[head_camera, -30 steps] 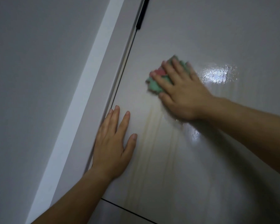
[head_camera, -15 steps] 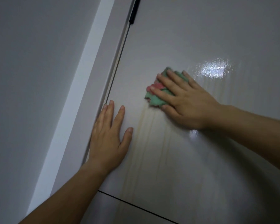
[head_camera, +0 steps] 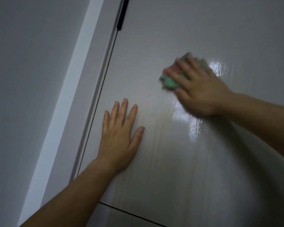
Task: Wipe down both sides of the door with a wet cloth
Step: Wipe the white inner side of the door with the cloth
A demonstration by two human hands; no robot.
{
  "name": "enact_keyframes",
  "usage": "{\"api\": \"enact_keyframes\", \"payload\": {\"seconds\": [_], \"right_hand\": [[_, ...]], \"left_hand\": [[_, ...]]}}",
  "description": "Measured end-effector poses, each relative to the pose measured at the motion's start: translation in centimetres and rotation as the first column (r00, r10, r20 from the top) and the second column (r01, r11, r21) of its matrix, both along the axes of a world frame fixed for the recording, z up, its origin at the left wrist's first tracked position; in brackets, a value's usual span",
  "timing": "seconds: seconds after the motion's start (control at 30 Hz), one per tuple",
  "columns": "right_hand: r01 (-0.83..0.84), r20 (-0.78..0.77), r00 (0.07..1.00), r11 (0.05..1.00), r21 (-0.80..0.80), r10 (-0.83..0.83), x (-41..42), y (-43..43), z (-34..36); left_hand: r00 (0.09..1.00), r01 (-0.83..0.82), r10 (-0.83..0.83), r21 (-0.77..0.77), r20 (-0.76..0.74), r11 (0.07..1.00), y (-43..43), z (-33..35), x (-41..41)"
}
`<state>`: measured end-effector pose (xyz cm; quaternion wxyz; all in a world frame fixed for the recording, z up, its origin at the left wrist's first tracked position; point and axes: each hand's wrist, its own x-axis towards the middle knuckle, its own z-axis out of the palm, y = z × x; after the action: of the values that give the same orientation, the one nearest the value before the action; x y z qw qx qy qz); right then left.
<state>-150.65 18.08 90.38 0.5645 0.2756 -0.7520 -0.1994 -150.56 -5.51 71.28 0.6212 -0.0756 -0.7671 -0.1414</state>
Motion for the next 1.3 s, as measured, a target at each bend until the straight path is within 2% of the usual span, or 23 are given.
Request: {"api": "enact_keyframes", "payload": {"seconds": [0.07, 0.1, 0.17, 0.27, 0.33, 0.4, 0.47, 0.5, 0.53, 0.63, 0.7, 0.73, 0.83, 0.9, 0.97, 1.1, 1.17, 1.23, 1.3], "right_hand": [[-0.006, 0.024, 1.000, 0.986, -0.164, 0.010, 0.1, 1.0, 2.6], [-0.013, 0.020, 1.000, 0.984, -0.180, 0.017, 0.2, 1.1, 2.3], [-0.029, -0.009, 1.000, 0.996, -0.085, 0.028, 0.1, 1.0, -1.3], [-0.064, -0.003, 0.998, 0.976, 0.208, 0.066, 0.0, 2.1, -8.0], [-0.037, -0.001, 0.999, 0.966, 0.257, 0.038, -0.1, 3.5, -7.1], [-0.029, -0.011, 0.999, 0.997, 0.073, 0.030, -0.1, 4.4, -3.1], [-0.026, 0.013, 1.000, 0.988, -0.149, 0.029, 0.0, 5.0, 0.2], [-0.026, 0.015, 0.999, 0.980, -0.199, 0.030, 0.0, 5.2, 0.5], [-0.031, 0.000, 1.000, 0.981, -0.190, 0.031, 0.0, 5.2, -0.3], [-0.056, -0.032, 0.998, 0.997, 0.062, 0.058, -0.1, 6.1, -6.1], [-0.040, -0.005, 0.999, 0.986, 0.163, 0.041, 0.1, 7.6, -6.9], [-0.031, -0.002, 0.999, 0.989, 0.146, 0.032, 0.2, 8.3, -5.6], [-0.019, 0.001, 1.000, 0.993, -0.120, 0.020, 0.2, 9.6, 0.7], [-0.006, 0.025, 1.000, 0.970, -0.243, 0.012, 0.2, 10.2, 3.1], [-0.018, 0.004, 1.000, 0.972, -0.236, 0.020, 0.1, 10.2, 1.9], [-0.034, -0.012, 0.999, 0.999, 0.038, 0.034, 0.1, 11.2, -5.5], [0.000, -0.004, 1.000, 0.995, 0.102, 0.001, 0.0, 12.4, -5.7], [0.005, -0.009, 1.000, 1.000, -0.013, -0.005, -0.1, 13.3, -3.0], [-0.011, 0.005, 1.000, 0.973, -0.229, 0.012, 0.0, 13.9, 0.4]], "left_hand": [[1.000, -0.002, 0.002, -0.008, -0.010, 1.000, -0.2, -0.2, -0.1], [1.000, -0.005, 0.005, -0.010, -0.010, 1.000, -0.2, -0.1, -0.1], [1.000, -0.024, 0.024, -0.005, 0.002, 1.000, 0.0, 0.0, 0.0], [0.998, -0.053, 0.053, 0.022, 0.022, 0.998, 0.6, 0.2, 0.3], [0.997, -0.077, 0.076, 0.029, 0.031, 0.997, 1.0, 0.3, 0.6], [0.994, -0.106, 0.105, 0.040, 0.031, 0.994, 1.5, 0.5, 0.9], [0.993, -0.113, 0.113, 0.032, 0.025, 0.993, 2.0, 0.6, 1.1], [0.994, -0.108, 0.108, 0.005, 0.019, 0.994, 2.6, 0.9, 1.3], [0.995, -0.100, 0.100, -0.037, 0.014, 0.994, 3.3, 1.1, 1.4], [0.998, -0.055, 0.055, -0.176, -0.005, 0.983, 5.8, 2.2, 1.8], [0.999, -0.035, 0.035, -0.234, -0.007, 0.972, 7.3, 2.9, 2.1], [0.999, -0.035, 0.035, -0.256, -0.004, 0.966, 7.9, 3.2, 2.2], [0.998, -0.044, 0.056, -0.272, 0.037, 0.961, 9.0, 3.9, 2.2], [0.994, -0.060, 0.081, -0.254, 0.074, 0.965, 9.2, 4.1, 2.1], [0.990, -0.090, 0.114, -0.250, 0.086, 0.964, 9.3, 4.1, 2.0], [0.988, -0.121, 0.139, -0.237, 0.063, 0.964, 9.9, 4.1, 2.3], [0.989, -0.126, 0.141, -0.248, 0.044, 0.961, 10.7, 4.3, 2.4], [0.991, -0.108, 0.126, -0.280, 0.046, 0.954, 11.7, 4.4, 2.4], [0.993, -0.086, 0.105, -0.309, 0.045, 0.947, 12.8, 4.7, 2.3]]}}
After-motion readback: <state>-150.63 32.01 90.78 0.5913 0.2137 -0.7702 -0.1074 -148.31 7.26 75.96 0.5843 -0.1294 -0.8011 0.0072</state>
